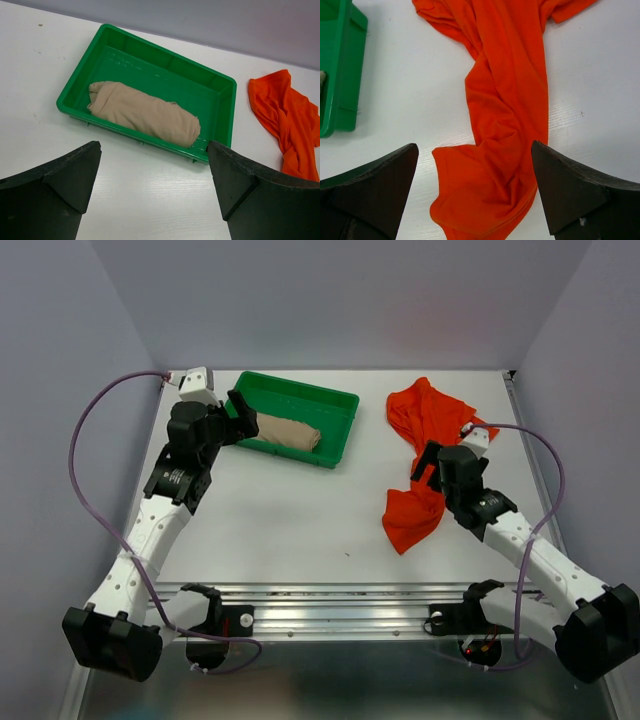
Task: Roll the t-shirts
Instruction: Pick up the T-shirt from the center of the board.
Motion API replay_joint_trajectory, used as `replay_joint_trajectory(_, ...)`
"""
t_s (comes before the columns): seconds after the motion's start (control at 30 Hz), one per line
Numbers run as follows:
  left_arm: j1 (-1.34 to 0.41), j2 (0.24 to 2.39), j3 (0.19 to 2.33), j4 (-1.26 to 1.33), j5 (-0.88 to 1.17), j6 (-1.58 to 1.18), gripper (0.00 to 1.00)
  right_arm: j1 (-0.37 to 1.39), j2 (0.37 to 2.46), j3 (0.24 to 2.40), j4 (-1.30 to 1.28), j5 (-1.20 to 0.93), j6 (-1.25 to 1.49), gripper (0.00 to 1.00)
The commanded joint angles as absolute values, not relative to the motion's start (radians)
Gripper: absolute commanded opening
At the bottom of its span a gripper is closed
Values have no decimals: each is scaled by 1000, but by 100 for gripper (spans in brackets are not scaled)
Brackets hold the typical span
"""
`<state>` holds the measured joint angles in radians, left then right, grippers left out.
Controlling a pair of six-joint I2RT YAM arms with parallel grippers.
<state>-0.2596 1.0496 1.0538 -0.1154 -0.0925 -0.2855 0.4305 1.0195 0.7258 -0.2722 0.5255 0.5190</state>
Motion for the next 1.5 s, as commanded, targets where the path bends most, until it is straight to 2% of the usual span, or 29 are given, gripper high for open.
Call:
replay_joint_trajectory(0.0, -255, 1051, 1037, -94, -38, -271, 99, 425, 1041, 719, -190, 453, 489, 100)
replay_joint_trajectory(0.17, -255, 1060, 1014, -92, -18, -285, 99, 425, 1198, 785, -264, 482, 580, 100)
replay_joint_trajectory(0.27, -255, 1063, 1017, -103, -11, -282, 99, 379, 1284, 801, -279, 424, 642, 87)
replay_joint_trajectory(0.3, -255, 1063, 1019, -107, -9, -281, 99, 368, 1325, 804, -290, 416, 656, 78)
replay_joint_trajectory(0.37, -255, 1065, 1019, -109, -6, -278, 99, 368, 1357, 799, -288, 394, 675, 70)
replay_joint_trajectory(0.4, -255, 1065, 1019, -112, -5, -275, 99, 368, 1371, 793, -287, 367, 699, 62)
replay_joint_trajectory(0.47, -255, 1066, 1017, -112, -6, -275, 99, 368, 1394, 781, -266, 306, 721, 51)
replay_joint_trajectory(0.5, -255, 1071, 1017, -112, -8, -275, 99, 368, 1397, 775, -252, 282, 721, 36)
replay_joint_trajectory(0.63, -255, 1083, 1022, -110, -5, -285, 99, 368, 1381, 767, -210, 218, 712, 1)
replay_joint_trajectory(0.8, -268, 1111, 1032, -113, 98, -281, 99, 411, 1298, 813, -177, 112, 658, 1)
replay_joint_trajectory(1.0, -419, 1172, 1023, -124, 106, -320, 99, 460, 1235, 871, -150, 31, 623, 1)
replay_joint_trajectory(1.1, -433, 1161, 982, -92, 137, -354, 99, 537, 1223, 934, -133, 14, 597, 1)
replay_joint_trajectory(1.27, -393, 1091, 977, -103, 58, -360, 99, 693, 1291, 991, -63, 8, 603, 1)
replay_joint_trajectory(1.3, -370, 1089, 998, -116, 31, -359, 99, 712, 1320, 999, -64, 9, 607, 4)
replay_joint_trajectory(1.33, -359, 1091, 1009, -142, 23, -354, 99, 732, 1351, 1006, -78, 9, 604, 14)
replay_joint_trajectory(1.37, -354, 1094, 1022, -156, 11, -351, 99, 764, 1409, 1035, -96, 24, 595, 18)
replay_joint_trajectory(1.4, -353, 1101, 1041, -184, 11, -348, 99, 773, 1426, 1049, -147, 61, 597, 33)
replay_joint_trajectory(1.47, -353, 1108, 1057, -208, 11, -341, 99, 773, 1430, 1052, -166, 141, 610, 41)
